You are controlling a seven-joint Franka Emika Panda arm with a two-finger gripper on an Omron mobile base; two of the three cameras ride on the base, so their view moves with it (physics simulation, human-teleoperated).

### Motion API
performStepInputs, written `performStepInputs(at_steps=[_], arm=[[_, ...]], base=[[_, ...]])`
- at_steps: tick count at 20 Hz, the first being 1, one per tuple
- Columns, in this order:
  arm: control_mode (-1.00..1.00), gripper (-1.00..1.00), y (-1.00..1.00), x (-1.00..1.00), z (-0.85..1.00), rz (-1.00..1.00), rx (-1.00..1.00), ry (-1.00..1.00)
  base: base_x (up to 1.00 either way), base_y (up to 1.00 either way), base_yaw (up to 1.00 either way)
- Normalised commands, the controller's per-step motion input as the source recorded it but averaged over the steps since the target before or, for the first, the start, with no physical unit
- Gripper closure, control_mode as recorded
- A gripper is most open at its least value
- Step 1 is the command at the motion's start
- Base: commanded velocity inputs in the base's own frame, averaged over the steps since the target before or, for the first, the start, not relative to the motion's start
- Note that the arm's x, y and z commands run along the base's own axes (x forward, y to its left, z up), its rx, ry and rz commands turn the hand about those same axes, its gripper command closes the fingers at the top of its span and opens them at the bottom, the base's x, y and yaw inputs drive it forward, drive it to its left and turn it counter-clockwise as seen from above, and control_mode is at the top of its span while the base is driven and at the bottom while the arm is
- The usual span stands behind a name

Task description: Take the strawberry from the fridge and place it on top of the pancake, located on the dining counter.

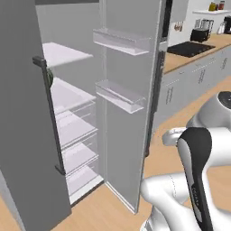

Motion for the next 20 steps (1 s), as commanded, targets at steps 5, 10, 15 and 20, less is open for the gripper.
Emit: performStepInputs(at_steps=[5,10,15,20], arm=[[1.00,1.00,0.00,0.00,0.00,0.00,0.00,0.00],[1.00,1.00,0.00,0.00,0.00,0.00,0.00,0.00],[1.00,1.00,0.00,0.00,0.00,0.00,0.00,0.00],[1.00,1.00,0.00,0.00,0.00,0.00,0.00,0.00]], base=[[-0.34,-0.52,-0.64],[0.00,-0.96,-0.64],[0.00,-1.00,-0.60],[0.00,-1.00,-0.57]])
